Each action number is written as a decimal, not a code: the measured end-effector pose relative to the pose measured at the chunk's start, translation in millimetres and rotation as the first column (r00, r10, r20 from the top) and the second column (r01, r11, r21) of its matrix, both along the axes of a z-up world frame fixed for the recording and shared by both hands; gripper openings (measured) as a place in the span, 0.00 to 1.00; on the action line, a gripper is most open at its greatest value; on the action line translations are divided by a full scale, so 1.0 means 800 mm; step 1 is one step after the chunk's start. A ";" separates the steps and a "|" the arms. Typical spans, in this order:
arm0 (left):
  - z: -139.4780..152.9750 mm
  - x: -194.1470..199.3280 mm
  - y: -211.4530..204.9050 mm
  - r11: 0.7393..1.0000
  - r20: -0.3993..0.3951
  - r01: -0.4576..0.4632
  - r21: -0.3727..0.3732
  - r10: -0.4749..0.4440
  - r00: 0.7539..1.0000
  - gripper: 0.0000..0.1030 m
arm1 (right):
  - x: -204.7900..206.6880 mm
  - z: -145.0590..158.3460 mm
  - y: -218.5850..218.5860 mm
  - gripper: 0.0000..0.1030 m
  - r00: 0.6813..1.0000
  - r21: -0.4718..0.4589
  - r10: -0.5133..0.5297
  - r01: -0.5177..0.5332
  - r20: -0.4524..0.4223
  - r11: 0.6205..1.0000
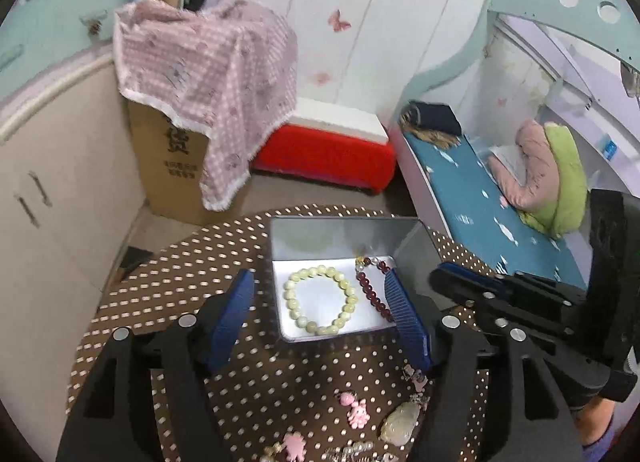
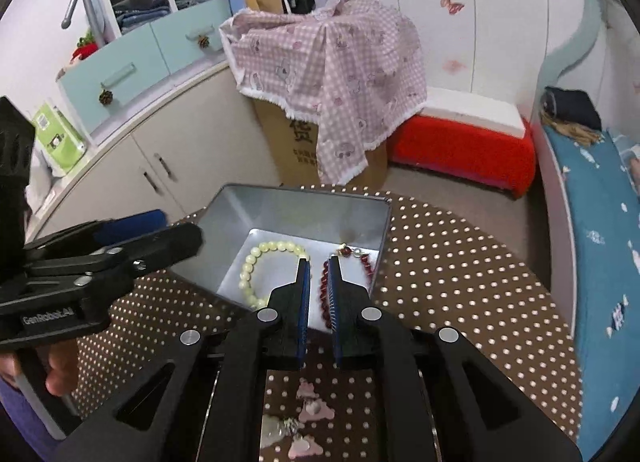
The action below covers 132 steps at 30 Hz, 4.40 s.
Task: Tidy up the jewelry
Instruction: 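Lower both bracelets into the box and open both grippers, then withdraw both grippers from the box back over the remaining charms, then grasp the pearl charm with the left gripper, then grasp the white cat charm with the right gripper while the left gripper holds the pearl charm, then carry both charms into the gray box and open both grippers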
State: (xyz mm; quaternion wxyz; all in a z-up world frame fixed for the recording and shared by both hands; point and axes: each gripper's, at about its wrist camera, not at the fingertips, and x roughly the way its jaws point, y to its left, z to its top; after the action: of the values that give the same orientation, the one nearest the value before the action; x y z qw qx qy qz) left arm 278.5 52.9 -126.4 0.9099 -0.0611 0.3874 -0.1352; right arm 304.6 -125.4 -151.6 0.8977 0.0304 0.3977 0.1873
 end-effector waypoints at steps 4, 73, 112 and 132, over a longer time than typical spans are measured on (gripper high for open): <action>0.026 -0.039 0.003 0.998 0.076 -0.034 0.054 0.029 0.997 0.79 | -0.040 0.035 -0.006 0.52 0.996 -0.025 -0.031 0.033 0.089 0.999; -0.087 -0.167 0.038 0.998 -0.026 0.037 0.058 -0.036 0.999 0.09 | -0.166 -0.074 -0.005 0.64 0.996 -0.098 -0.075 0.070 -0.044 0.993; -0.046 -0.162 0.025 0.992 0.024 0.107 -0.066 -0.105 0.994 0.09 | -0.114 -0.090 0.017 0.22 0.998 -0.188 0.028 -0.039 -0.060 0.981; 0.043 -0.079 -0.019 0.950 0.105 0.274 -0.152 -0.260 0.960 0.09 | -0.095 0.042 -0.009 0.22 0.993 -0.104 0.017 -0.004 0.120 0.995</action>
State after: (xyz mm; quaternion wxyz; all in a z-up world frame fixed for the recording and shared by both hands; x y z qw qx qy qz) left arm 215.5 37.4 -92.1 0.8905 -0.0774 0.3412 -0.2909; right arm 228.3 -132.7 -117.7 0.9194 -0.0294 0.3521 0.1727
